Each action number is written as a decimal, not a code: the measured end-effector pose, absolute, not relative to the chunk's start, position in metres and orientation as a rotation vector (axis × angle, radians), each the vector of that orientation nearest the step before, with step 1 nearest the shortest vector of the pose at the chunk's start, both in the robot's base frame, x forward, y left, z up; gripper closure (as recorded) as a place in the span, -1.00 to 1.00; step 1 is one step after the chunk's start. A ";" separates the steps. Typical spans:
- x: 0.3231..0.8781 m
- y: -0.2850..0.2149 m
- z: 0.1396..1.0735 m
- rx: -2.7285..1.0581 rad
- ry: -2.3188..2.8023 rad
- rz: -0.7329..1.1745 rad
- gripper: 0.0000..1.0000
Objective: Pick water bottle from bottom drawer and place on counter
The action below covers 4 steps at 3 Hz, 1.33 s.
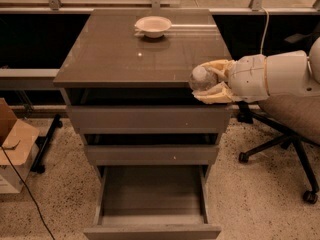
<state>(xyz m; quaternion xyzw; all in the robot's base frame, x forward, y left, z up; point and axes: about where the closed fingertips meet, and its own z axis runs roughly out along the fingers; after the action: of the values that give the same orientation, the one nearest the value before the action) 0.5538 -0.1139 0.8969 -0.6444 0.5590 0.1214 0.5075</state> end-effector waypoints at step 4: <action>0.654 -0.106 0.937 -1.659 1.198 0.031 1.00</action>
Offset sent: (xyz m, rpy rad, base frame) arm 0.0756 -0.0042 0.0367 -0.1035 -0.1966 -0.0387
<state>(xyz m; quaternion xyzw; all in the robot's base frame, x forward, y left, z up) 0.6545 -0.1055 0.9369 -0.6922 0.4999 0.0130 0.5204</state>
